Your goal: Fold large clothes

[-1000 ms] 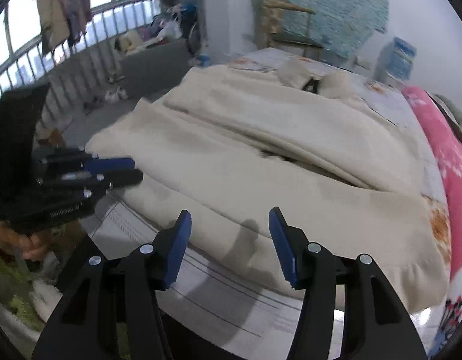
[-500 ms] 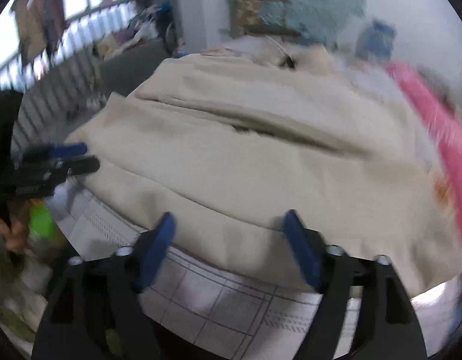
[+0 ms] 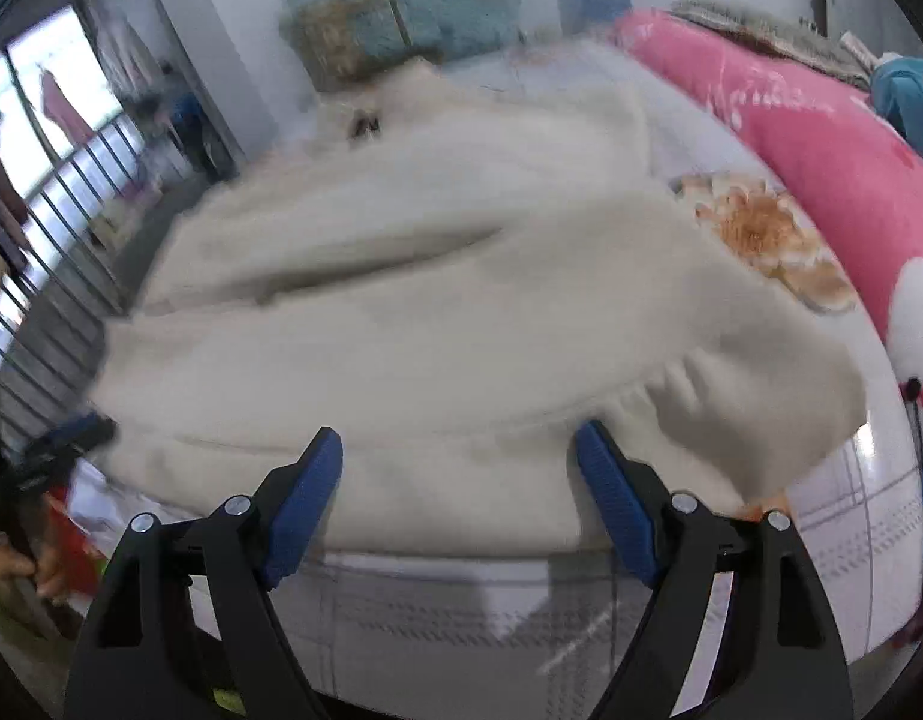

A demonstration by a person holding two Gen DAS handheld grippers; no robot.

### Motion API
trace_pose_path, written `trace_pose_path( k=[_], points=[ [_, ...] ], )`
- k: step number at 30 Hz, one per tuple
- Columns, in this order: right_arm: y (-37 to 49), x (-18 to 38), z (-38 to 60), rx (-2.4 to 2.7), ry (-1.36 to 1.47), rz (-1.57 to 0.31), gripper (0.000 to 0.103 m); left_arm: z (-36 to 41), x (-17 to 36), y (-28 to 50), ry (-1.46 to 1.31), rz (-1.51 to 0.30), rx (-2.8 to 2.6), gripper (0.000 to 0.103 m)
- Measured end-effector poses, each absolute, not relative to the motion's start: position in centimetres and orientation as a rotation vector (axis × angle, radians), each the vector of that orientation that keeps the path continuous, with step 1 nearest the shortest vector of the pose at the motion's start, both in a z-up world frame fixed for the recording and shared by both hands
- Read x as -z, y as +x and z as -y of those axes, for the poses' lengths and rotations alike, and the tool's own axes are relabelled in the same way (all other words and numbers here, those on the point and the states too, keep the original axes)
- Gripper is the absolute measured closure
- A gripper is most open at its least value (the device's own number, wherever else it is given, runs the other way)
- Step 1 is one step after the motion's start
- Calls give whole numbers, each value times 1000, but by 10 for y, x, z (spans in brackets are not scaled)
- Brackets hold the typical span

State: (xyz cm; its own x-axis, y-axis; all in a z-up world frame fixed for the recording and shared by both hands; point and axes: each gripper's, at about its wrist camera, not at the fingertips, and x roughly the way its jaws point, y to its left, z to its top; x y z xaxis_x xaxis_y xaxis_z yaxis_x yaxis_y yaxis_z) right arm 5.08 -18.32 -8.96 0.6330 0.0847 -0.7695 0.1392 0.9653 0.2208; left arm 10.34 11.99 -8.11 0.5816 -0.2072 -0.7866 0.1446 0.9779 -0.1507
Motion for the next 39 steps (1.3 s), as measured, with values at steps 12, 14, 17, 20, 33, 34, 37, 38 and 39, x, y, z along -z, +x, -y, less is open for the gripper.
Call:
trace_pose_path(
  k=[12,14,17,20,33,34,37,38,39],
  points=[
    [70,69,153,-45,214,-870,18,-83,52,120,16,-898,166,19],
    [75,69,145,-60,197,-869,18,-72,55,126,26,-912,171,19],
    [81,71,136,-65,180,-877,18,-60,64,135,49,-943,166,19],
    [88,82,128,-43,138,-902,17,-55,76,140,64,-979,157,18],
    [88,95,113,-6,24,-896,9,-56,82,141,65,-996,128,11],
    [88,95,113,-7,24,-895,9,-56,82,141,65,-997,126,10],
    [89,95,112,-2,20,-899,8,-56,82,142,64,-1002,122,10],
    [89,95,112,-1,20,-901,8,-56,82,142,65,-1003,120,10],
    [90,95,112,0,20,-902,8,-56,82,141,64,-1003,120,10]
  ],
)
